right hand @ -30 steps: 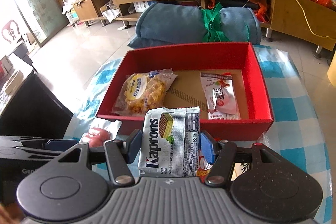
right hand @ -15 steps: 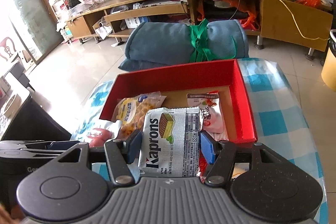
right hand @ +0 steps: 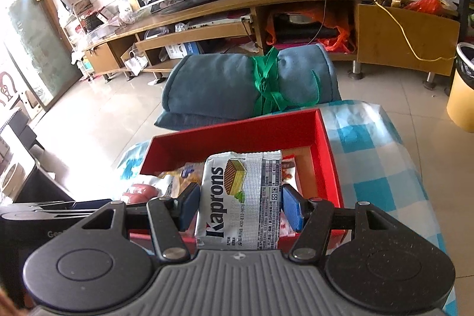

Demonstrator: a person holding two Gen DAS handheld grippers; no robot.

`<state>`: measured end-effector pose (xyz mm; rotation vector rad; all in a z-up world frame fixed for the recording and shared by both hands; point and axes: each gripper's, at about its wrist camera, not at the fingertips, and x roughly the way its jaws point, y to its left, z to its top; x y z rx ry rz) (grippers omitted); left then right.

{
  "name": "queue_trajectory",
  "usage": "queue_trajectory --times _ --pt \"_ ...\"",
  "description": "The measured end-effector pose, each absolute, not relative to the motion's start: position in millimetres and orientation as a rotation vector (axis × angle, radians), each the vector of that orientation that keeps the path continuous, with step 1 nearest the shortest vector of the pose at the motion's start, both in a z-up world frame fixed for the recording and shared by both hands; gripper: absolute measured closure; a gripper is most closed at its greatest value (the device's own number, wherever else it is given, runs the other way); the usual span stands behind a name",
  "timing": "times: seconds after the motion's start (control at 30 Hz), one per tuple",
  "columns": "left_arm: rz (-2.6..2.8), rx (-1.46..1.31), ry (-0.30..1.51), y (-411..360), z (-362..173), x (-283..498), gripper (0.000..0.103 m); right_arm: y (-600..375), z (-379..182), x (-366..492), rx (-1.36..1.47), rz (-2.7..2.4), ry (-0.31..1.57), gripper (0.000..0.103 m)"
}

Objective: Organize snacks
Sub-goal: 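Lower the sausage pack with left tool while right tool lowers the Kaprons bar into the box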

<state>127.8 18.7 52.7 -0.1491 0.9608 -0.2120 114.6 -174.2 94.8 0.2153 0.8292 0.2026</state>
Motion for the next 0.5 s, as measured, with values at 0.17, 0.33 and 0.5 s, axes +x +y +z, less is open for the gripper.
queue_trajectory --times 0.17,0.33,0.5 --pt "-0.196 -0.126 0.939 15 57 139 0.029 -178 96 125 0.218 0.184 0.822 0.049" --pt "-0.177 -0.09 0.93 9 56 150 0.029 -180 95 138 0.208 0.169 0.826 0.049" --pt "-0.158 -0.063 0.931 5 52 160 0.029 -183 93 148 0.2 0.156 0.825 0.049"
